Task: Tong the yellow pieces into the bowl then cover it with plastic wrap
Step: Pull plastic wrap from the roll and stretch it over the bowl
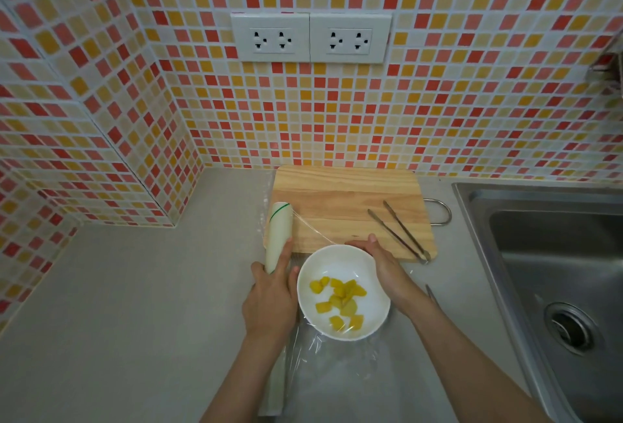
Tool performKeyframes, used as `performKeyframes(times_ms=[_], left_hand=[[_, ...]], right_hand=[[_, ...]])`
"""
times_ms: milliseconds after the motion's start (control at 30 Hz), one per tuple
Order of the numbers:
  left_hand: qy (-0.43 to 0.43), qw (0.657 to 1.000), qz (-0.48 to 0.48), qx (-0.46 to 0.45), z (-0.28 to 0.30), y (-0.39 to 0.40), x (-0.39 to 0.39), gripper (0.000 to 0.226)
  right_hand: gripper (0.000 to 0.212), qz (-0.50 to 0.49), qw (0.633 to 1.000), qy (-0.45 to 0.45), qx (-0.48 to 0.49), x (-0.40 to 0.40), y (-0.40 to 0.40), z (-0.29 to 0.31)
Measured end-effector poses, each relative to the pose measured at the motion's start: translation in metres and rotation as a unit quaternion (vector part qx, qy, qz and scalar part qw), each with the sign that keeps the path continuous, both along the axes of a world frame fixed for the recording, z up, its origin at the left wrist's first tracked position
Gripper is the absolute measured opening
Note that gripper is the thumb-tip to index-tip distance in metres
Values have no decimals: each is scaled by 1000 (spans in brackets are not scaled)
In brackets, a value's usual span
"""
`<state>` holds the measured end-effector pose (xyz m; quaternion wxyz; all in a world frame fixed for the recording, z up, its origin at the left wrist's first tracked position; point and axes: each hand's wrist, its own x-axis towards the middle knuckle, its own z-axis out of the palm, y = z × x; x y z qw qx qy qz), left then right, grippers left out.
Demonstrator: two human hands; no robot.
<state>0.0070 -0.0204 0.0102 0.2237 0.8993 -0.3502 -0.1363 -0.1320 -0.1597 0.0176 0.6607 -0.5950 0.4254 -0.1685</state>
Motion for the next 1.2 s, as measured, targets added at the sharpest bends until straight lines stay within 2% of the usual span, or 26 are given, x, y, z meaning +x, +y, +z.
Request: performKeyframes(times_ms=[233, 300, 367, 500, 600, 700, 800, 867, 1067, 1200], left_hand=[[-6, 1000, -2, 0, -1, 1, 1, 47], [-2, 1000, -2, -1, -1, 0, 0, 47], [1, 1000, -1, -4, -1, 0, 1, 47], [-1, 1000, -4, -8, -3, 0, 1, 47], [-6, 1000, -4, -9, -6, 0, 2, 47], [-14, 1000, -3, -8, -7, -1, 1, 47], [-20, 1000, -7, -1, -5, -2, -2, 47], [-21, 1000, -10, 3, -3, -3, -3, 47], [-18, 1000, -17, 14, 3, -2, -4, 47], [-16, 1000, -14, 12, 3, -2, -5, 47]], right_hand=[[61, -56, 991, -64, 104, -4, 1, -15], [60, -99, 990, -61, 79, -4, 1, -18], [59, -194, 979, -55, 31, -6, 2, -19], [45, -366, 923, -113, -35, -21, 9, -8], [36, -426, 890, -145, -74, -29, 44, 10], [41, -443, 881, -154, -67, -20, 93, 10], [51, -426, 893, -144, -34, 4, 120, 8], [53, -424, 895, -136, -29, 15, 118, 11], [40, -428, 894, -133, 1, 17, 102, -2], [43, -432, 891, -138, 30, 17, 98, -8]])
